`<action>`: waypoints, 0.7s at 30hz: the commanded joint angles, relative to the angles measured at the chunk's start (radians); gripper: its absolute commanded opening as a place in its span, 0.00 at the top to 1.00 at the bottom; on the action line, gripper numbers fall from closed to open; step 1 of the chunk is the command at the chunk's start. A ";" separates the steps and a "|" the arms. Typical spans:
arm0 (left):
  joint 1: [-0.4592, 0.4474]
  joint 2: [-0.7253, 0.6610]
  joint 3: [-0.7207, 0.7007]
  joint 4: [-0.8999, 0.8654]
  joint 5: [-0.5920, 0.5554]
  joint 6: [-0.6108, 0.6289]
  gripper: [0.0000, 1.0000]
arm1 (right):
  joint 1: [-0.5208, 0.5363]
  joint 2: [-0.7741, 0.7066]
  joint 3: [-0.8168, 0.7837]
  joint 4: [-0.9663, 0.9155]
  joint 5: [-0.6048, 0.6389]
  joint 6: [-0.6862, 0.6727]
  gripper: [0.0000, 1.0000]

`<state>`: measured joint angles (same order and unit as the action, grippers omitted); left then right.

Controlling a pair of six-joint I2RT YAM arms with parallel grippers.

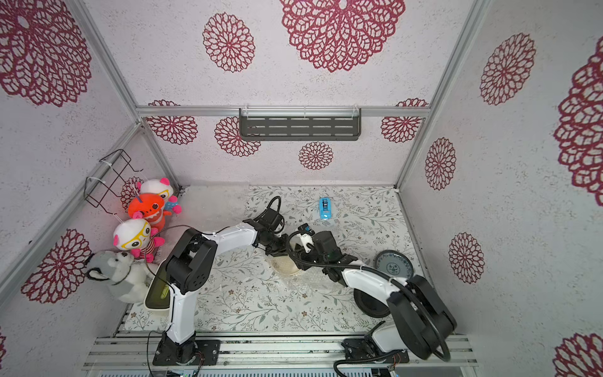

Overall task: Wrap dinner plates in bubble wrap
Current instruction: Wrap the plate in the bubble wrap.

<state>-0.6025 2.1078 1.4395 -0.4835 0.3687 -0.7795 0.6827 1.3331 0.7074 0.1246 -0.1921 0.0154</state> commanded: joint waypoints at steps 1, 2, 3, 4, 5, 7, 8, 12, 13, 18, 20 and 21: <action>0.000 0.017 -0.033 -0.009 -0.061 -0.016 0.72 | 0.069 -0.051 -0.062 -0.282 0.129 -0.488 0.37; 0.001 0.014 -0.040 -0.007 -0.063 -0.021 0.74 | 0.082 -0.059 -0.083 -0.288 0.138 -0.526 0.37; 0.001 0.012 -0.046 -0.006 -0.066 -0.025 0.76 | 0.093 -0.064 -0.100 -0.288 0.137 -0.550 0.37; 0.000 0.014 -0.048 -0.005 -0.064 -0.028 0.79 | 0.107 -0.066 -0.121 -0.276 0.143 -0.577 0.36; 0.000 0.017 -0.048 -0.005 -0.057 -0.029 0.82 | 0.132 -0.064 -0.147 -0.250 0.166 -0.605 0.36; 0.000 0.024 -0.048 -0.010 -0.054 -0.030 0.89 | 0.170 -0.060 -0.190 -0.189 0.211 -0.659 0.37; 0.000 0.025 -0.050 -0.012 -0.053 -0.031 0.94 | 0.183 -0.056 -0.213 -0.146 0.231 -0.681 0.37; -0.001 0.021 -0.058 -0.022 -0.066 -0.029 1.00 | 0.231 -0.029 -0.270 -0.010 0.299 -0.764 0.40; -0.003 0.020 -0.060 -0.020 -0.068 -0.029 1.00 | 0.240 -0.020 -0.285 0.037 0.312 -0.789 0.41; -0.001 0.020 -0.068 -0.026 -0.080 -0.021 1.00 | 0.283 0.050 -0.346 0.225 0.385 -0.901 0.52; 0.000 0.024 -0.073 -0.024 -0.082 -0.020 1.00 | 0.289 0.045 -0.353 0.260 0.384 -0.921 0.63; -0.001 0.025 -0.077 -0.022 -0.082 -0.020 1.00 | 0.290 0.029 -0.352 0.264 0.376 -0.926 0.71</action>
<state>-0.6010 2.1033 1.4075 -0.4591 0.3466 -0.8116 0.9646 1.3663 0.3748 0.3374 0.1436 -0.8375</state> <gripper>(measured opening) 0.039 0.331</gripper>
